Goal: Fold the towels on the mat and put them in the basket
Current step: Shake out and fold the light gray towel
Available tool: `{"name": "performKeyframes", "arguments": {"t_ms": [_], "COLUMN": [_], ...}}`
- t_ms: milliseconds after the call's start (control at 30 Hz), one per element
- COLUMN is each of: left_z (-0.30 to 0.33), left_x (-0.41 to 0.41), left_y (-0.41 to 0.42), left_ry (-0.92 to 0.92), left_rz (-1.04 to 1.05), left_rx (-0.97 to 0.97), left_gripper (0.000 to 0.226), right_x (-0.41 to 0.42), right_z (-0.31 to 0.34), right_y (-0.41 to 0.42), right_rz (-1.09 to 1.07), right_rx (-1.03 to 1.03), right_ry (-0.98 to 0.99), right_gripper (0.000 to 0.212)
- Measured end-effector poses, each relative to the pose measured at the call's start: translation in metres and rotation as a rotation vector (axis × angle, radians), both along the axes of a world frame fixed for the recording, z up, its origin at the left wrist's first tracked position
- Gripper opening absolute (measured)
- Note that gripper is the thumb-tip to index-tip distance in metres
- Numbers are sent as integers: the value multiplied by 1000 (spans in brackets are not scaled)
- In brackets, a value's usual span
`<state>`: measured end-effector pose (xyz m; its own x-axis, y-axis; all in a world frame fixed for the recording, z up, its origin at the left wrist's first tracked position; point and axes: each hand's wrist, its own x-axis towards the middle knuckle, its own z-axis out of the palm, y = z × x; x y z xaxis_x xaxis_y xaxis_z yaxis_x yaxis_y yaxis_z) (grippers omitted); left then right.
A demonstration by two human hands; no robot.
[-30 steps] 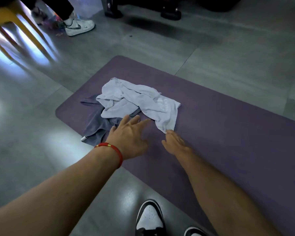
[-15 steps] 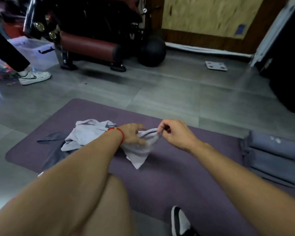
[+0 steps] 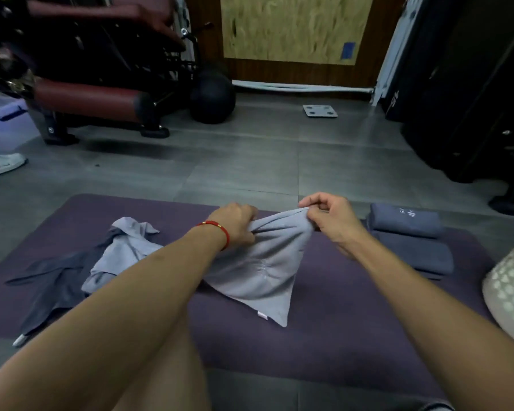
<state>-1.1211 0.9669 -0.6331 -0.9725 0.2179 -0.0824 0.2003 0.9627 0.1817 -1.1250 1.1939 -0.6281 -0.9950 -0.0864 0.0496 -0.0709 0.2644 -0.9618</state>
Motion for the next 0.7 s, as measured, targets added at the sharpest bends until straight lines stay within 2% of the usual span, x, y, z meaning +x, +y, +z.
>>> {"name": "performKeyframes", "arguments": {"t_ms": [67,133,200,267,333,400,433,467,500,567,600,700], "left_z": [-11,-19,-23,-23,-23,-21,-19,-19,-19,-21,-25,-30], "left_x": [-4,-7,-10,-13,-12,-8,-4,-2,1,2,1,1], "left_y": [6,11,19,33,50,66,74,80,85,89,88,82], "left_ry": [-43,-66,-69,-111,-207,-293,-319,-336,-341,-322,-321,-378], "left_rz": [21,66,108,75,-12,-98,-136,-169,-183,-163,-132,-101], "left_rx": [-106,-181,-135,-3,142,269,326,377,417,459,472,460], "left_gripper": [29,32,28,16,14,19,21,24,25,22,19,26], "right_x": [-1,-3,-5,-4,1,11,18,24,29,31,29,22], "right_z": [0,-3,-7,-11,-17,-30,-39,-48,-56,-68,-69,-62], "right_y": [22,47,70,82,81,70,64,57,53,53,56,67], "right_rz": [-65,-141,-209,-215,-60,180,261,296,296,229,214,228], "right_rx": [-38,12,205,445,637,750,758,739,703,598,551,504], "right_ry": [13,59,120,168,179,88,28,0,3,28,28,43], "right_gripper": [34,35,32,25,23,53,64,65,54,15,7,17]}}
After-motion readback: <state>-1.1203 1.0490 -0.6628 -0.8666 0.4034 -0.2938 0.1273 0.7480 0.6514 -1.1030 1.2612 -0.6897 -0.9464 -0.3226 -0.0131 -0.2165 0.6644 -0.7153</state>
